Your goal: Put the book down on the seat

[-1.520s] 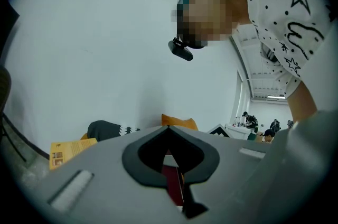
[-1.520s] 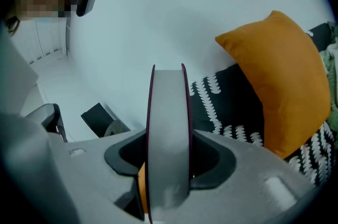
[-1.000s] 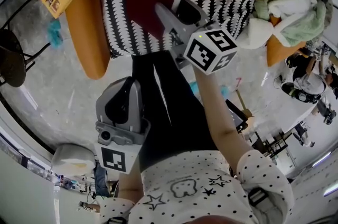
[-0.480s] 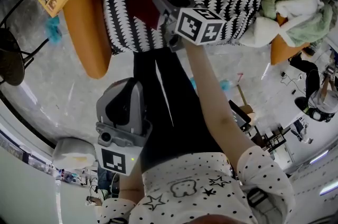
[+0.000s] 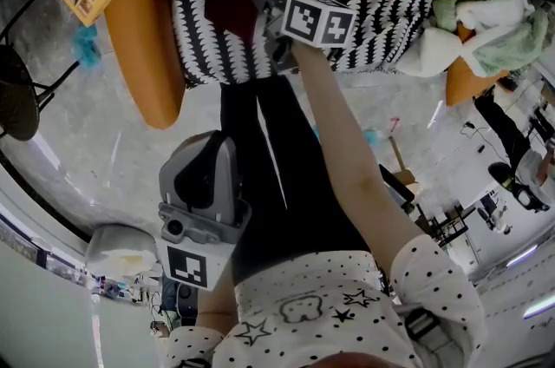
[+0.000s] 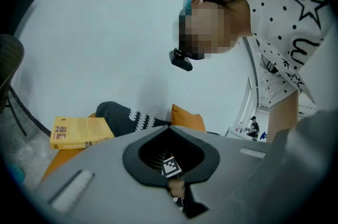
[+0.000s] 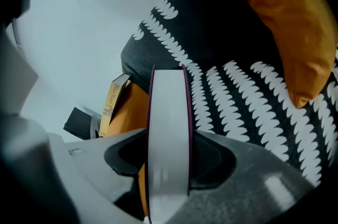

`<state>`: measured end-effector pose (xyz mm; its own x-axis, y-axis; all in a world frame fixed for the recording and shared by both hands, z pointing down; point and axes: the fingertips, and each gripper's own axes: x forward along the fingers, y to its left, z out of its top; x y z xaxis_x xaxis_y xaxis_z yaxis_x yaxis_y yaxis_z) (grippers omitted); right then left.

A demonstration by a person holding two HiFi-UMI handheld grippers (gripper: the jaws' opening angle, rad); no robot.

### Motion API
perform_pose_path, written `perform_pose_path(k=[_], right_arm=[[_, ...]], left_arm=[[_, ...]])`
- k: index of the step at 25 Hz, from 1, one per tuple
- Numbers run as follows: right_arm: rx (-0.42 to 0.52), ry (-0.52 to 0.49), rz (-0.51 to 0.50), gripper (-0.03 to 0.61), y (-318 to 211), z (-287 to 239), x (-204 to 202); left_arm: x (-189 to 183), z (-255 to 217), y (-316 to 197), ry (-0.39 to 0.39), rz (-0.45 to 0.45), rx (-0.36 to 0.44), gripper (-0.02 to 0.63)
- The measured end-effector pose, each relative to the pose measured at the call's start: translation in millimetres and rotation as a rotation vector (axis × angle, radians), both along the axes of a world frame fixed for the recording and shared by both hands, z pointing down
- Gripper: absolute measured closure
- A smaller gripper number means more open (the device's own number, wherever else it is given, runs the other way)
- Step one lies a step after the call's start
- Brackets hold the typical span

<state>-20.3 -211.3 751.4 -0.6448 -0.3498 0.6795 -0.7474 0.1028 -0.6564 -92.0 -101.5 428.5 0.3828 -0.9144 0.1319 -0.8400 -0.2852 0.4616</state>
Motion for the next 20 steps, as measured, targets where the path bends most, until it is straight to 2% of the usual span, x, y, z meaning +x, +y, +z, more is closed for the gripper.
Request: perform_pose_path(k=[10,17,20], right_arm=[[-0.121,-0.055,0.147,0.354,-15,27,18],[-0.169,-0.037,0.128,0.346,-16,45,28],[-0.15,-0.006,0.115,0.338,-17,41,28]], left_arm=[[0,4,4,0.007,0.009,-0.021,0.612],[0,12,8,0.025,0.028,-0.041,0.612],[4,12,9,0.03,0.039,-0.044,0.612]])
